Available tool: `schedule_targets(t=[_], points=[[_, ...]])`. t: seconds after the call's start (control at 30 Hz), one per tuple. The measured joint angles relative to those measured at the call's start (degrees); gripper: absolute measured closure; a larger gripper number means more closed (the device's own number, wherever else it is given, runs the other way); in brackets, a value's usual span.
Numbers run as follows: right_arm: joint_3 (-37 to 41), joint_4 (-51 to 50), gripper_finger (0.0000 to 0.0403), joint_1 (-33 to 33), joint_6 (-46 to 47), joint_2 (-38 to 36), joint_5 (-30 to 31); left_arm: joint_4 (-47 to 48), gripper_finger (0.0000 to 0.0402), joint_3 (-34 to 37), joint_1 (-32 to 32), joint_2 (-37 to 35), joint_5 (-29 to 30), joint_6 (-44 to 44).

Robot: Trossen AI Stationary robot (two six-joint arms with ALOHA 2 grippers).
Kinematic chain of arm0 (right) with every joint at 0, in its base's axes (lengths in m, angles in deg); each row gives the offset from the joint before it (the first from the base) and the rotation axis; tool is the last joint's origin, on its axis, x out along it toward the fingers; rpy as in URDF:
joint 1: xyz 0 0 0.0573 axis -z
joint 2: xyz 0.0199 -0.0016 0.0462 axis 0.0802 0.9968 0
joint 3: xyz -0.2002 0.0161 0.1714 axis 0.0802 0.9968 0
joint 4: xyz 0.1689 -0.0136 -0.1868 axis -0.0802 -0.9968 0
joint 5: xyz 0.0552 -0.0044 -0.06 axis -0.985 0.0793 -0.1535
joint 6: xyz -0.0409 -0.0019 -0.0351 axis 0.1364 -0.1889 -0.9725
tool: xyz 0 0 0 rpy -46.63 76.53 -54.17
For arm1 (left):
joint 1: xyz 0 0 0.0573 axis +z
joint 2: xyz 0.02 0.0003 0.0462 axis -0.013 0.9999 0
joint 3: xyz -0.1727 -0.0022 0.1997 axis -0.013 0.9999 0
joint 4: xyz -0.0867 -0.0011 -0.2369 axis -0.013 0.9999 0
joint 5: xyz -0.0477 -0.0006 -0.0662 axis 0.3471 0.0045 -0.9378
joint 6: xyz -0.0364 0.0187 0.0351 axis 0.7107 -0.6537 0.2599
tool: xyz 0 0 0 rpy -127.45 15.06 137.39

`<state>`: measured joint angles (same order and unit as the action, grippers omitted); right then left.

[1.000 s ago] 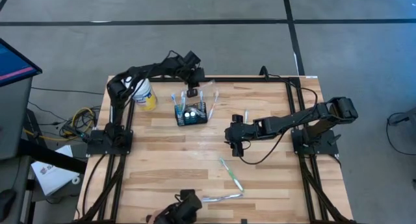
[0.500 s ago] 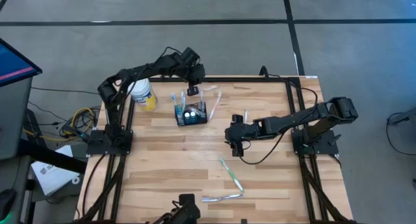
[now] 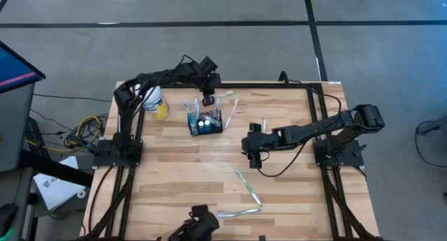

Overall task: Pick & Place toothbrushing station
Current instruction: Put the right orange toothbrush into the mesh organizer

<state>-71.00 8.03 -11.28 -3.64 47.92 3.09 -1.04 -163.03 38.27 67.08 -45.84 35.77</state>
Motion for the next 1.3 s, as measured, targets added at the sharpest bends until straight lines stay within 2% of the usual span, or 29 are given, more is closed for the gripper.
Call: schedule_targets(t=[0.4,1.03,1.3], points=[[0.00,0.00,0.0189,0.00,0.00,0.00,0.02,-1.95,0.0294,0.05,0.66,1.00,0.92,0.00],[-0.01,0.00,0.0189,0.02,0.00,0.00,0.02,-6.12,0.0229,7.63,2.92,0.95,-0.74,4.31],[0.00,0.02,0.0189,0.02,0.00,0.00,0.02,-8.87,0.0219,8.57,3.19,1.29,-0.72,4.34]])
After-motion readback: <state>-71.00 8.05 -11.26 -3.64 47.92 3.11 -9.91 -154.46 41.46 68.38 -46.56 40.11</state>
